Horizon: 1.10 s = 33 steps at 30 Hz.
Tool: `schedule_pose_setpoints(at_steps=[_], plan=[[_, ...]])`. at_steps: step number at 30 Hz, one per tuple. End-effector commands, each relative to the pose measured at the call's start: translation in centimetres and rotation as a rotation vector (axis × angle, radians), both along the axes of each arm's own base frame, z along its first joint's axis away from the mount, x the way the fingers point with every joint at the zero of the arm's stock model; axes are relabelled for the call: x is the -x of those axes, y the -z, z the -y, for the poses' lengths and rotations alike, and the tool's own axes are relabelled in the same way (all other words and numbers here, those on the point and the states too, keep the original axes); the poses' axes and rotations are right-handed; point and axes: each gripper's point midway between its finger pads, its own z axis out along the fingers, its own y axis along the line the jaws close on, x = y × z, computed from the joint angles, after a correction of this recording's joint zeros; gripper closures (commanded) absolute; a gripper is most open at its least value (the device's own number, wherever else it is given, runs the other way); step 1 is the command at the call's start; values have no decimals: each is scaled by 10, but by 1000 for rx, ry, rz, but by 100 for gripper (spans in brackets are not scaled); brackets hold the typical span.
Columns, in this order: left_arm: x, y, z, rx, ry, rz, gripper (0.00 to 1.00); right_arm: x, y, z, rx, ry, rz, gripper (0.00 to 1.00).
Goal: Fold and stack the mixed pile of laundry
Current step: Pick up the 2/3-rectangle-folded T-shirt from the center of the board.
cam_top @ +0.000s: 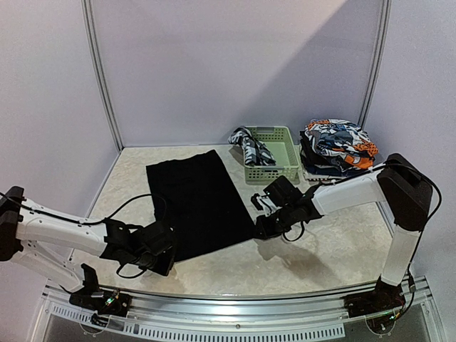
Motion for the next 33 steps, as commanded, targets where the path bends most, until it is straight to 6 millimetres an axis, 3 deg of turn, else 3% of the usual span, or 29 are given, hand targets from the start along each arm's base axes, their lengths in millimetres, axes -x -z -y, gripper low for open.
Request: schedule_pose_setpoints(at_steps=[1,5,14,29,33], plan=[[-2,3,8,20,21,17,82,8,26,12,72,0,-56,90],[-4,4,15,30,41,25,100,8,26,12,73,3,-58,99],[5,-4,27,69,77,1,100,10,13,16,74,6,-46,100],[42,-40,49,96,165,-18,100,37,-19,44,75,32,-33,100],[51,-60,63,127,183,-3,100,43,-39,51,73,43,-15,100]])
